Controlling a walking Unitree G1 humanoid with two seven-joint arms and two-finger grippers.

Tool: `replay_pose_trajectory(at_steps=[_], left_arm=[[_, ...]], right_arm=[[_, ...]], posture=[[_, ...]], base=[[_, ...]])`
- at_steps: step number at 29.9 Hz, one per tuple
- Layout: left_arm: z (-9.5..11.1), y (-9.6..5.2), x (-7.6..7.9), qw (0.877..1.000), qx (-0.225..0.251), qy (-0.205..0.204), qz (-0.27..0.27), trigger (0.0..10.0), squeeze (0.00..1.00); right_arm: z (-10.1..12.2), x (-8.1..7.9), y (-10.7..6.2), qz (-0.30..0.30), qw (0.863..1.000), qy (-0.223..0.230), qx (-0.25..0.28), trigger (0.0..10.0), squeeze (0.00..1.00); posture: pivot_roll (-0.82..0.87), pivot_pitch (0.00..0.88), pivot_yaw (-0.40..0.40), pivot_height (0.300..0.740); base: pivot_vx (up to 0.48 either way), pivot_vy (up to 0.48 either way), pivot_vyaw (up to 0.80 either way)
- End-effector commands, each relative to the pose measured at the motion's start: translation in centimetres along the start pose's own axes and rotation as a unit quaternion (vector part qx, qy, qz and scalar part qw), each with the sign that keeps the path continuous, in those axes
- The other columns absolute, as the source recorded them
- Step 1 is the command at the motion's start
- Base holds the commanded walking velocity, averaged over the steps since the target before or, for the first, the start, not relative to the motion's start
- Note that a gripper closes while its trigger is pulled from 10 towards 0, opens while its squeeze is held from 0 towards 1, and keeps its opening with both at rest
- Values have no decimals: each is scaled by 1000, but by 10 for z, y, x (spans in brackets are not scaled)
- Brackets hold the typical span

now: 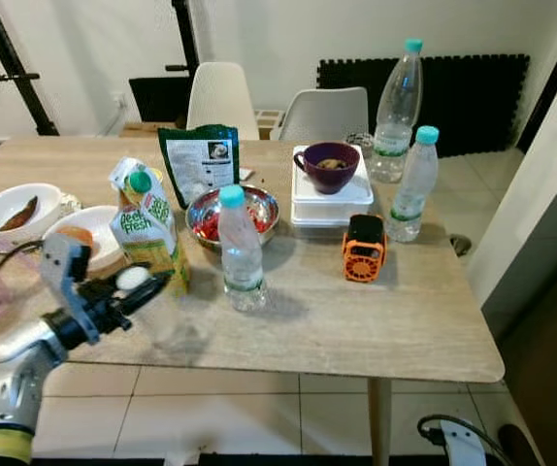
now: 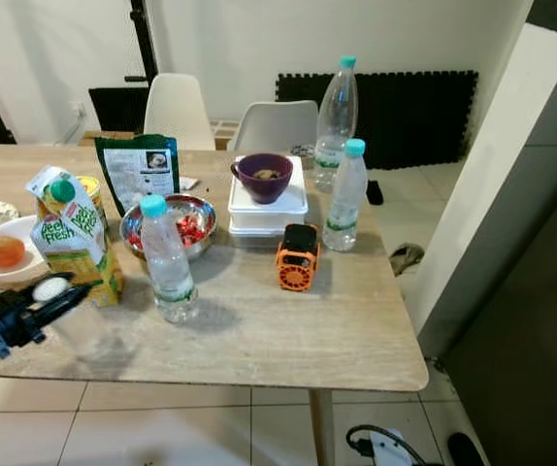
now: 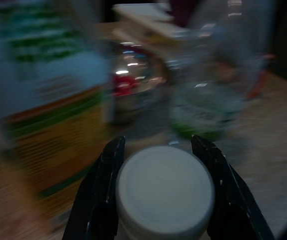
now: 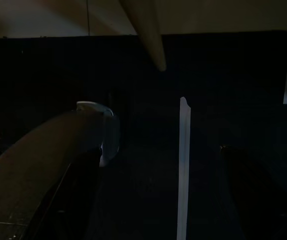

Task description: Restocking fridge

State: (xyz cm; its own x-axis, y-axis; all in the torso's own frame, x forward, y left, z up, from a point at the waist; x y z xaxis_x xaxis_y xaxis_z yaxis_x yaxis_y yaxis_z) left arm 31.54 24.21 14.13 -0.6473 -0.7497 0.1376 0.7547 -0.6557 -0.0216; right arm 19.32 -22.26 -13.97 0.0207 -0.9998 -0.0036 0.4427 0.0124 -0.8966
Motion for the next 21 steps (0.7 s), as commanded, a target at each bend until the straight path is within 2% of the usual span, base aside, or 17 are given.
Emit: replay_pose_trajectory(at_steps=[1, 6, 10, 11, 15, 21], left_arm=[[5, 4, 11, 999, 21, -5, -30, 10000, 0], [2, 5, 24, 997, 36, -21, -68, 10000, 0], [-27, 8, 45, 991, 7, -67, -113, 10000, 0], [-27, 8, 45, 991, 7, -67, -113, 10000, 0], [-62, 17, 63, 983, -32, -117, -139, 10000, 0], [-80, 22, 66, 980, -47, -143, -131, 10000, 0]], right_arm=[[-3, 0, 0, -1, 1000, 1, -5, 10000, 0], [-4, 0, 0, -2, 1000, 3, -5, 10000, 0], [-6, 0, 0, 0, 1000, -6, -10, 10000, 0], [-6, 0, 0, 0, 1000, -6, -10, 10000, 0], [-6, 1, -1, 0, 1000, -15, -11, 10000, 0], [-3, 1, 0, 0, 1000, -14, -7, 10000, 0]], posture=[[-18, 0, 24, 740], [-14, 0, 20, 740], [-9, 0, 13, 740], [-9, 0, 13, 740], [-8, 0, 16, 740], [-8, 0, 16, 740]], base=[[0, 0, 0], [0, 0, 0], [0, 0, 0], [0, 0, 0], [0, 0, 0], [0, 0, 0]])
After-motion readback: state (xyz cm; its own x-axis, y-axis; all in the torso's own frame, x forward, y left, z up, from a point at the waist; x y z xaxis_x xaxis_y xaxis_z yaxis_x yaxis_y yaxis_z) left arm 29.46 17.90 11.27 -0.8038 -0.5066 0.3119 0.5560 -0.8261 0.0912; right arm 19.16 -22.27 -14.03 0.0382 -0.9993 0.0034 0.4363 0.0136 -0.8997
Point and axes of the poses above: a point about 5 cm out from each wrist's last joint towards the gripper, its own y axis pointing out of the wrist towards the gripper, its own z axis along the axis of the wrist's last joint, x = y × z, the point moved 6 cm from there along y, pointing out of the wrist towards the gripper, and after that the axes turned 2 degrees about -y, right-handed, at the moved point
